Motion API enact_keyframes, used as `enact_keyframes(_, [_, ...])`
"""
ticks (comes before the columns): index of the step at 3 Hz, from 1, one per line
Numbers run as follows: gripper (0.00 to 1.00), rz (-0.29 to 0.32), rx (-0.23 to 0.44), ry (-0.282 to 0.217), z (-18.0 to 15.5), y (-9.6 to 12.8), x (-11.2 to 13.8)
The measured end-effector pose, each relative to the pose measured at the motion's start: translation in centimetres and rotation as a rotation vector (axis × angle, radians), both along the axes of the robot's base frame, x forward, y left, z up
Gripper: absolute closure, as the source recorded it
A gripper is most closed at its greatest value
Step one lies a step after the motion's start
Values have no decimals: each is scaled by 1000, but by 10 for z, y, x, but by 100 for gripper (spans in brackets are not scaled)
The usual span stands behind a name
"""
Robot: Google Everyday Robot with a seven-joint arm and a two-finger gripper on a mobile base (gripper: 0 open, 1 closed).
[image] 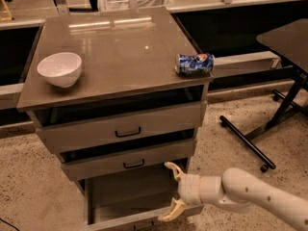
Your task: Close bottom drawer
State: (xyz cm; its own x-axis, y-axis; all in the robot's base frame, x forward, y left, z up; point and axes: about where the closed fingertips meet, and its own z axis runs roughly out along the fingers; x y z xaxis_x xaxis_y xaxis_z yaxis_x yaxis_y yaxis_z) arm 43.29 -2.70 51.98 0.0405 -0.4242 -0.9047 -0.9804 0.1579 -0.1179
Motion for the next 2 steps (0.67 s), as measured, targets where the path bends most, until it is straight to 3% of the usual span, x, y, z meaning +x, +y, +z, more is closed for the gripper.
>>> enact_keyframes(1, [0, -81, 77, -65, -74, -2, 2])
enact_keyframes(2, [0, -168, 275, -47, -83, -20, 24])
